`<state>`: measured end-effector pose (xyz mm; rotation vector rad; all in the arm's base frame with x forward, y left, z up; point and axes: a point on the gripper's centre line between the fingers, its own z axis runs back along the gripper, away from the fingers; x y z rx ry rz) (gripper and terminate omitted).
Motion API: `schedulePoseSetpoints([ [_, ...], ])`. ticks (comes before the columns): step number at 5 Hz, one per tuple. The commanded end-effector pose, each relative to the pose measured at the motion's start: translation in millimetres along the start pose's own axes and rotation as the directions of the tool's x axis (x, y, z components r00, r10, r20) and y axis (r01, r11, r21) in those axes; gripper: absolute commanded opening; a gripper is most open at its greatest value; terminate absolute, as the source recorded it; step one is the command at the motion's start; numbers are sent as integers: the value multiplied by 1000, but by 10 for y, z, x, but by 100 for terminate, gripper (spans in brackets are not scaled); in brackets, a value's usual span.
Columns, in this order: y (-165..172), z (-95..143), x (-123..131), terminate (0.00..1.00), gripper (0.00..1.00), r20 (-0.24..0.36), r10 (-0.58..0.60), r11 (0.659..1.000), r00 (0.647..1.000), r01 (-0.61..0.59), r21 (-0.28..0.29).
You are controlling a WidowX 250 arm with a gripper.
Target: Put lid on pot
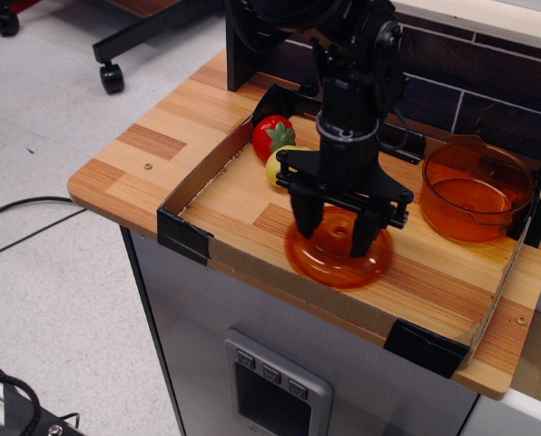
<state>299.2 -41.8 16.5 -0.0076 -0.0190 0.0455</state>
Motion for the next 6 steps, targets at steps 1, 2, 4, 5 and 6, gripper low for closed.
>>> schedulePoseSetpoints([
  [1,42,272,106,0,0,18,59,998,998,-59,-3],
  [2,4,514,160,0,0,11,88,996,996,-88,-25],
  [4,-267,852,375,0,0,41,134,990,990,-132,-39],
  [5,-394,870,516,0,0,53,166,984,985,-163,-66],
  [6,-570,686,617,0,0,29,161,986,987,-159,-46],
])
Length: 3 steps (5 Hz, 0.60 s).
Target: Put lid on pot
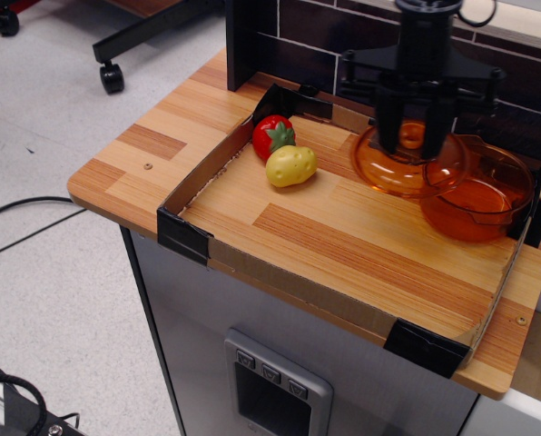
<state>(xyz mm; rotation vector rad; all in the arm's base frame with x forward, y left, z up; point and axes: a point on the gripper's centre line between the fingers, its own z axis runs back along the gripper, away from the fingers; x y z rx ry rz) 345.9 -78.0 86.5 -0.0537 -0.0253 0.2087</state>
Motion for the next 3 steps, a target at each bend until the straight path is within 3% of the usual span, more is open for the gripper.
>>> schedulePoseSetpoints([
  [1,-369,-122,163,0,0,28,-14,1000,1000,14,9],
  [3,-499,-148,240,0,0,28,-1,1000,1000,1,15],
])
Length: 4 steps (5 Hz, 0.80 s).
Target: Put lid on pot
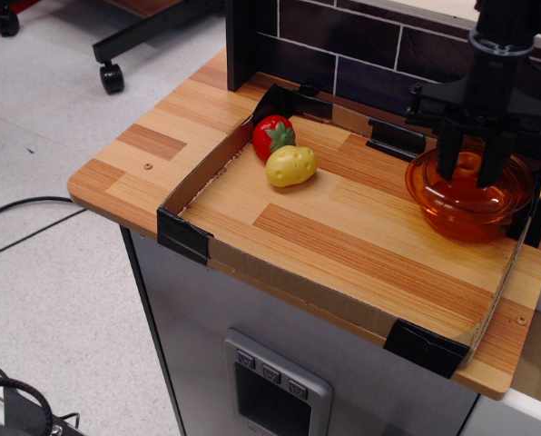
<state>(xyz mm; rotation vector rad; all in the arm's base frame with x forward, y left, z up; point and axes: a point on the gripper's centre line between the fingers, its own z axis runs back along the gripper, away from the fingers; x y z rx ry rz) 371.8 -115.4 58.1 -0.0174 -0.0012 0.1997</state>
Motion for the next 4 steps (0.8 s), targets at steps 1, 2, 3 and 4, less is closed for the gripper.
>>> schedulePoseSetpoints([
  [1,-132,154,116,0,0,33,24,1000,999,-24,-20],
  [2,-174,118,146,0,0,29,33,999,999,-33,-18],
  [3,-201,97,173,0,0,30,38,999,999,-38,-2],
  [4,-156,99,161,0,100,31,7,1000,999,-7,0],
])
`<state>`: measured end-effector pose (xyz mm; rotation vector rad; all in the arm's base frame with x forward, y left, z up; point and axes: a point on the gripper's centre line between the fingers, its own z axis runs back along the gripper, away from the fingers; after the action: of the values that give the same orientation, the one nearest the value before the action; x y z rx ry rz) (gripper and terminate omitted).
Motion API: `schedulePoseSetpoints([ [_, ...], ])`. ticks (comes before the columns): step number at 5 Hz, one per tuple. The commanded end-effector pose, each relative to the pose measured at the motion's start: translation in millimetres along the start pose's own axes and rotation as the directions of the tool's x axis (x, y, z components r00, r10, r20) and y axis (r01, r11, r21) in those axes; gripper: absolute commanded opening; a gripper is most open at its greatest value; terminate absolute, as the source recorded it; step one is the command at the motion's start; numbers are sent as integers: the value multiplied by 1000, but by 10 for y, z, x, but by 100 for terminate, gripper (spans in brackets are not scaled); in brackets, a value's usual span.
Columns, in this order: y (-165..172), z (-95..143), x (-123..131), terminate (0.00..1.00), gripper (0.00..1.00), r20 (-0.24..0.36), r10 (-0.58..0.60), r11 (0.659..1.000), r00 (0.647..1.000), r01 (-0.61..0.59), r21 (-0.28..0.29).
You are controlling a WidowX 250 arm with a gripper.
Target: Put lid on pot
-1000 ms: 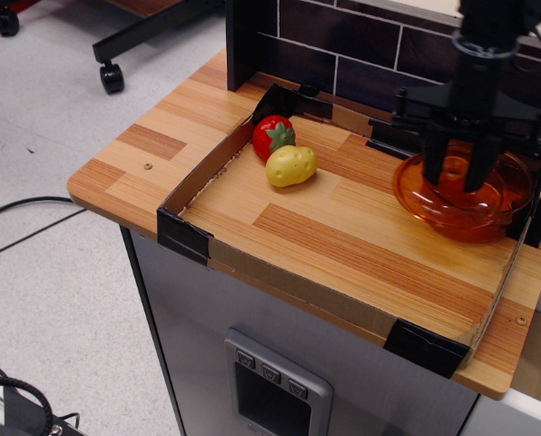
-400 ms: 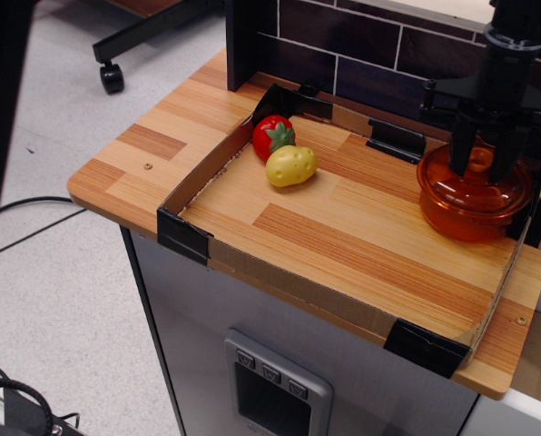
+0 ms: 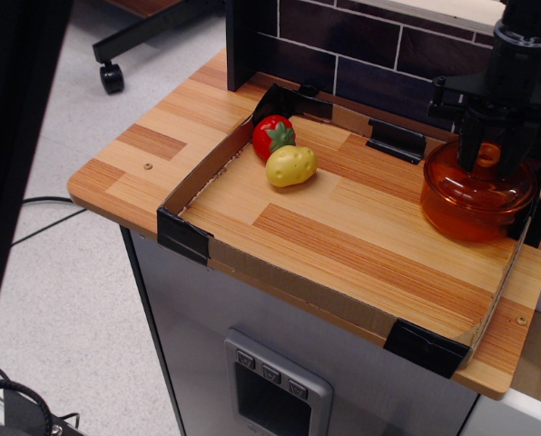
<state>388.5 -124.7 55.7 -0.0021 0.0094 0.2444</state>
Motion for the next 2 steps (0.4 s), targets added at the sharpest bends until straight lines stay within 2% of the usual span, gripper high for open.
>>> schedulePoseSetpoints([
  [1,28,227,-45,0,100,51,-40,998,998,42,-37],
  [2,28,357,-92,0,100,58,-50,996,997,54,-69],
])
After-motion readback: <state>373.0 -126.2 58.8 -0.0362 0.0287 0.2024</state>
